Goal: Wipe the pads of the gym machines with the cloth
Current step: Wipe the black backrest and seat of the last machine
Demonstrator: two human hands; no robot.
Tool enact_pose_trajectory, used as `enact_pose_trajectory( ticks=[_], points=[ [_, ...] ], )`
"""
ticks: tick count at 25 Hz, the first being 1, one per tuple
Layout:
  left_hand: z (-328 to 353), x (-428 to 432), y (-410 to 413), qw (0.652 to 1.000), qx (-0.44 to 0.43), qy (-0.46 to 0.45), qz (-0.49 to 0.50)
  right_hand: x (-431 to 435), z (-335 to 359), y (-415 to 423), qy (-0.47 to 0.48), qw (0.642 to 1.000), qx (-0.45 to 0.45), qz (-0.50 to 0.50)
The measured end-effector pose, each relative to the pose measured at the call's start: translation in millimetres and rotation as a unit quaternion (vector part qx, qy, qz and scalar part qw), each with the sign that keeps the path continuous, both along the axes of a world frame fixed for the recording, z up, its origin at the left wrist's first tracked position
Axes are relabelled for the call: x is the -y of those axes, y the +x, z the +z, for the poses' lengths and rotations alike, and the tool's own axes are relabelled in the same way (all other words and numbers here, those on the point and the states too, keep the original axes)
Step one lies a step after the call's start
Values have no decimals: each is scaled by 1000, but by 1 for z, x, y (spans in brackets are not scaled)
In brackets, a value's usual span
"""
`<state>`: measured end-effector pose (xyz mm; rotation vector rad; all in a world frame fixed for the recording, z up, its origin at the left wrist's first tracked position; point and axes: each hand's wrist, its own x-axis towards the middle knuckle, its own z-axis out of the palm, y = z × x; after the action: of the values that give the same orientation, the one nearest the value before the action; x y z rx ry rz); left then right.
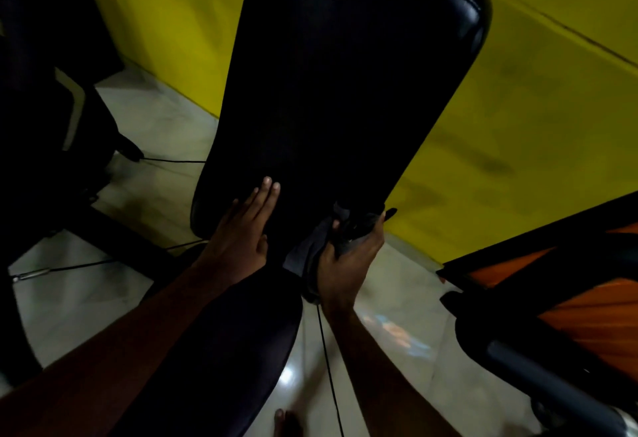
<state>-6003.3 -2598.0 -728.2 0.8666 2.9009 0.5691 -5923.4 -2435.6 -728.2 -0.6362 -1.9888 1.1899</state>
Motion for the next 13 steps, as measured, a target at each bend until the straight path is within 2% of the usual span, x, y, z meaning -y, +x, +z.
enact_pose_trajectory(
  ticks=[8,13],
  points=[
    [-6,-9,2,1000,12,10,22,16,-43,30,-30,985,170,-5],
    [-16,2,15,999,27,13,26,31,-63,54,-61,974,217,16]
  ],
)
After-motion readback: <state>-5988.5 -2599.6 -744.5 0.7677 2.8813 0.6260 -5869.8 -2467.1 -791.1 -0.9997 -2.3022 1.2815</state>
